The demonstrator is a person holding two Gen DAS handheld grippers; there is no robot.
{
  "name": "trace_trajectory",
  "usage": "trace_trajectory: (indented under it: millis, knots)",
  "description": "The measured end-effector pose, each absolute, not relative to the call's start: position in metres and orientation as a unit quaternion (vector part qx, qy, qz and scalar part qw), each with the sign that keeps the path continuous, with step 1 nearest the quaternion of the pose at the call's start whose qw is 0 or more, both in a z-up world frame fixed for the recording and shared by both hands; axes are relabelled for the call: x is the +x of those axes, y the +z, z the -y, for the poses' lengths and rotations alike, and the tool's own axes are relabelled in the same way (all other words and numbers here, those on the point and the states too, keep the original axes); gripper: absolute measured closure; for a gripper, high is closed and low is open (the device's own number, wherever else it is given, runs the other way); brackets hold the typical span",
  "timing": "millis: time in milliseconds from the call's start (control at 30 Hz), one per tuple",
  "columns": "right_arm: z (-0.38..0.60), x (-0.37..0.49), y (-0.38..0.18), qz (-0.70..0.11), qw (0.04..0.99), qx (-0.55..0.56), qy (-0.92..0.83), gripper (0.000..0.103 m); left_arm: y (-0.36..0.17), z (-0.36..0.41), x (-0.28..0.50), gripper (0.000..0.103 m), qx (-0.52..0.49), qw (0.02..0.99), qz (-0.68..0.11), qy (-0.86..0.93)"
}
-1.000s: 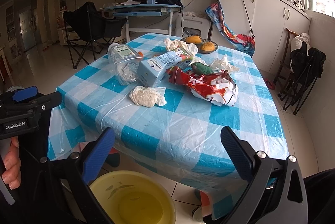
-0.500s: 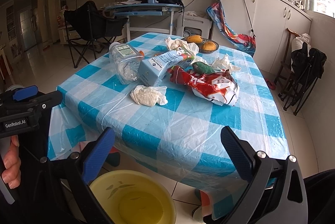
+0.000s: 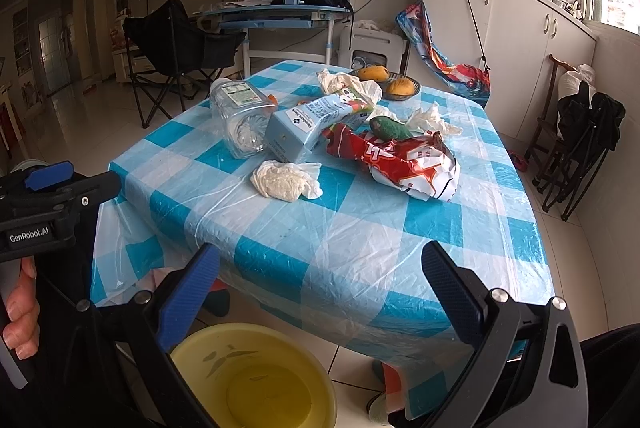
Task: Collect trash
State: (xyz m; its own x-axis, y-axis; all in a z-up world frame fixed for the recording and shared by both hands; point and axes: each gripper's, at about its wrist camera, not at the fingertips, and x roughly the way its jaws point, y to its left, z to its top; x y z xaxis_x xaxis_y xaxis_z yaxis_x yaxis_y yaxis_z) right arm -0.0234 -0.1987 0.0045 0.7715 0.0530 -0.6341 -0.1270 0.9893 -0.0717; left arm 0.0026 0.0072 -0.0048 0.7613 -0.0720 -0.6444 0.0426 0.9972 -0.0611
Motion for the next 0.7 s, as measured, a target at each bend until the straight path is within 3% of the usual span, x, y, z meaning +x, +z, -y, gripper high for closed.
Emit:
trace_trajectory:
  millis: [700]
  knots:
    - [0.1969,-0.0243,0.0038,-0.334,0.939,-0.056,0.048,0.006,-0.004,-0.0074,0.0029,0.007,-0.022,0.938,-0.345,-0.031]
